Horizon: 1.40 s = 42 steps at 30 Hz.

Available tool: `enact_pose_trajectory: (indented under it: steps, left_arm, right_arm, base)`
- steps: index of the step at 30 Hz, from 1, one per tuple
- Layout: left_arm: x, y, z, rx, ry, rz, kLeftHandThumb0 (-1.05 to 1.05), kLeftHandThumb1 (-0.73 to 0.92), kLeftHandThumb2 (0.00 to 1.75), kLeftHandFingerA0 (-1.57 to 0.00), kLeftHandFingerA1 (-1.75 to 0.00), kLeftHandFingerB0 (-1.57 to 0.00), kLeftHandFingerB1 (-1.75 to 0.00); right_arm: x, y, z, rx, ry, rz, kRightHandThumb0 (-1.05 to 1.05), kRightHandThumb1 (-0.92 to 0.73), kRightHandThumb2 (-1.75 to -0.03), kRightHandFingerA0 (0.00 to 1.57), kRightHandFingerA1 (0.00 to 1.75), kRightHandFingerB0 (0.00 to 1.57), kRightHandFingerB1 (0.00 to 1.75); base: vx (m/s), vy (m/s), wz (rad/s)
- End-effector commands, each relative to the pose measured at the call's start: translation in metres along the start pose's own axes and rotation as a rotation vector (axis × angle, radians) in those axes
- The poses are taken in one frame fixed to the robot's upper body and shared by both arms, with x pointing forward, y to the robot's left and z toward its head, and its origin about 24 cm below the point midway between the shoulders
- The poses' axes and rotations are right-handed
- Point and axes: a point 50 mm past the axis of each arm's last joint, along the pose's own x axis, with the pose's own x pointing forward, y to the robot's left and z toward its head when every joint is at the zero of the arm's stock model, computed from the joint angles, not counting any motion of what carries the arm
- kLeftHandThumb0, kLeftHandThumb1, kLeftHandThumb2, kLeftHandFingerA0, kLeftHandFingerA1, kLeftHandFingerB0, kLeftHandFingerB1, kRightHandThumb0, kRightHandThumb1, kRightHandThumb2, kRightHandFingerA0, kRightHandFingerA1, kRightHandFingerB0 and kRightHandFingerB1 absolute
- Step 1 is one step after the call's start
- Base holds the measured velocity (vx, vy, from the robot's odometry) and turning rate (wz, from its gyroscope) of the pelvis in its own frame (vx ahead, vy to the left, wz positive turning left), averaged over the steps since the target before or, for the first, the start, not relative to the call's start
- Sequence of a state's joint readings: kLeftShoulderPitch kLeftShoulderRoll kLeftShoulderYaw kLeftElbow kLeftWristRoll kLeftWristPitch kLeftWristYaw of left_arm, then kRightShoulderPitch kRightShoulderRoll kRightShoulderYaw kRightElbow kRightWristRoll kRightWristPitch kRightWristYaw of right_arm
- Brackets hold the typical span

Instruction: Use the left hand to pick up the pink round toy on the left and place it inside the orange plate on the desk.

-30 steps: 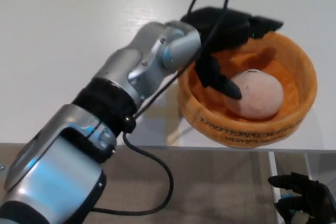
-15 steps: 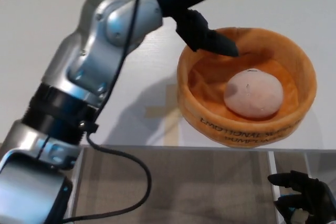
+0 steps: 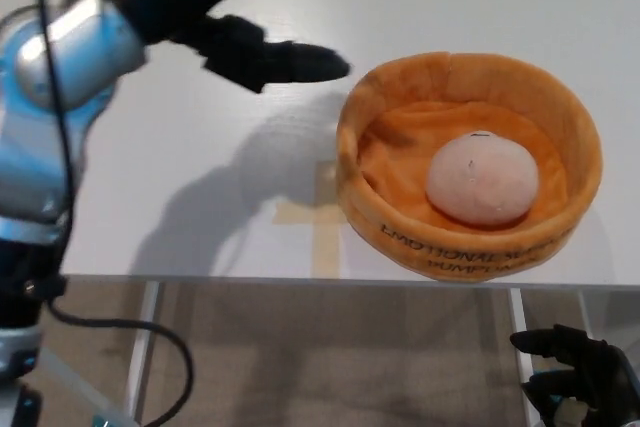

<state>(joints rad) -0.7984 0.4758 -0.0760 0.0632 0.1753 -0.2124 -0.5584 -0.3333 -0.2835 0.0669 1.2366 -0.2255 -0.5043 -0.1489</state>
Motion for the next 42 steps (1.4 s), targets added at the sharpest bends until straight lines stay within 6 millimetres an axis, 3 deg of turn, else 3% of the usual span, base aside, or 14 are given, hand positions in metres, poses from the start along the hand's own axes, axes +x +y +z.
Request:
enact_pose_trajectory:
  steps: [1, 7, 12, 16, 20, 21, 23, 24, 25, 27, 30, 33, 38, 42]
  left_arm:
    - [-0.122, 0.032, 0.043, -0.749, -0.291, -0.530, -0.22, 0.64, 0.58, -0.42, -0.48, -0.67, -0.49]
    - [-0.141, 0.024, 0.036, -0.809, -0.255, -0.537, -0.28, 0.60, 0.57, -0.44, -0.50, -0.70, -0.52]
    - [-0.154, 0.004, 0.026, -0.875, -0.230, -0.547, -0.26, 0.60, 0.57, -0.45, -0.52, -0.77, -0.58]
    - [-0.172, -0.035, 0.004, -1.020, -0.174, -0.594, -0.24, 0.64, 0.58, -0.52, -0.56, -0.69, -0.53]
    - [-0.180, -0.052, -0.008, -1.040, -0.123, -0.576, -0.26, 0.63, 0.58, -0.60, -0.56, -0.68, -0.49]
    - [-0.185, -0.066, -0.020, -1.078, -0.038, -0.570, -0.32, 0.53, 0.94, -0.57, -0.68, -0.63, -0.67]
    - [-0.190, -0.077, -0.027, -1.112, 0.023, -0.579, -0.32, 0.53, 0.94, -0.57, -0.68, -0.63, -0.67]
    - [-0.191, -0.081, -0.030, -1.127, 0.051, -0.581, -0.31, 0.68, 0.60, -0.65, -0.58, -0.69, -0.50]
    - [-0.193, -0.096, -0.039, -1.183, 0.099, -0.563, -0.21, 0.66, 0.58, -0.73, -0.58, -0.69, -0.47]
    - [-0.195, -0.116, -0.048, -1.246, 0.141, -0.547, -0.22, 0.67, 0.58, -0.74, -0.56, -0.69, -0.47]
    - [-0.196, -0.128, -0.053, -1.270, 0.160, -0.547, -0.20, 0.64, 0.59, -0.78, -0.57, -0.69, -0.46]
    - [-0.202, -0.154, -0.065, -1.341, 0.251, -0.549, -0.23, 0.68, 0.58, -0.73, -0.53, -0.66, -0.44]
    - [-0.209, -0.182, -0.080, -1.430, 0.411, -0.536, -0.26, 0.64, 0.58, -0.69, -0.52, -0.65, -0.43]
    - [-0.211, -0.192, -0.089, -1.442, 0.472, -0.528, -0.25, 0.64, 0.59, -0.67, -0.52, -0.63, -0.41]
  right_arm:
    - [-0.008, -0.001, -0.013, -0.001, 0.044, -0.004, -0.10, -0.63, -0.58, 0.62, 0.56, 0.65, 0.51]
    - [-0.008, 0.000, -0.015, -0.002, 0.051, -0.002, -0.11, -0.63, -0.58, 0.63, 0.56, 0.65, 0.50]
    - [-0.010, 0.001, -0.017, 0.003, 0.061, 0.002, -0.11, -0.63, -0.58, 0.60, 0.54, 0.65, 0.50]
    - [-0.013, 0.004, -0.021, -0.010, 0.073, 0.013, -0.12, -0.64, -0.58, 0.61, 0.55, 0.65, 0.49]
    - [-0.014, 0.005, -0.023, -0.011, 0.082, 0.013, -0.12, -0.64, -0.58, 0.63, 0.55, 0.66, 0.50]
    - [-0.015, 0.006, -0.024, -0.002, 0.082, 0.013, -0.09, -0.64, -0.58, 0.63, 0.57, 0.65, 0.51]
    - [-0.016, 0.007, -0.025, 0.008, 0.083, 0.014, -0.09, -0.64, -0.58, 0.63, 0.57, 0.65, 0.51]
    - [-0.016, 0.007, -0.025, 0.009, 0.086, 0.016, -0.11, -0.64, -0.58, 0.63, 0.56, 0.65, 0.51]
    - [-0.017, 0.008, -0.027, 0.006, 0.094, 0.017, -0.11, -0.64, -0.58, 0.63, 0.55, 0.65, 0.50]
    - [-0.019, 0.008, -0.029, 0.003, 0.100, 0.016, -0.12, -0.64, -0.58, 0.63, 0.56, 0.65, 0.50]
    - [-0.020, 0.009, -0.030, 0.001, 0.103, 0.016, -0.12, -0.64, -0.58, 0.63, 0.55, 0.65, 0.50]
    - [-0.020, 0.009, -0.030, 0.010, 0.101, 0.015, -0.11, -0.64, -0.58, 0.61, 0.55, 0.65, 0.50]
    - [-0.016, 0.007, -0.026, 0.009, 0.093, 0.007, -0.11, -0.64, -0.58, 0.62, 0.55, 0.65, 0.50]
    - [-0.015, 0.007, -0.024, 0.010, 0.092, 0.005, -0.11, -0.64, -0.58, 0.65, 0.57, 0.66, 0.50]
  base:
    - [0.00, 0.000, 0.00]
    - [0.00, 0.000, 0.00]
    - [0.00, 0.000, 0.00]
    - [0.00, 0.000, 0.00]
    - [0.00, 0.000, 0.00]
    - [0.00, 0.000, 0.00]
    - [0.00, 0.000, 0.00]
    - [0.00, 0.000, 0.00]
    - [0.00, 0.000, 0.00]
    - [0.00, 0.000, 0.00]
    - [0.00, 0.000, 0.00]
    - [0.00, 0.000, 0.00]
    - [0.00, 0.000, 0.00]
    - [0.00, 0.000, 0.00]
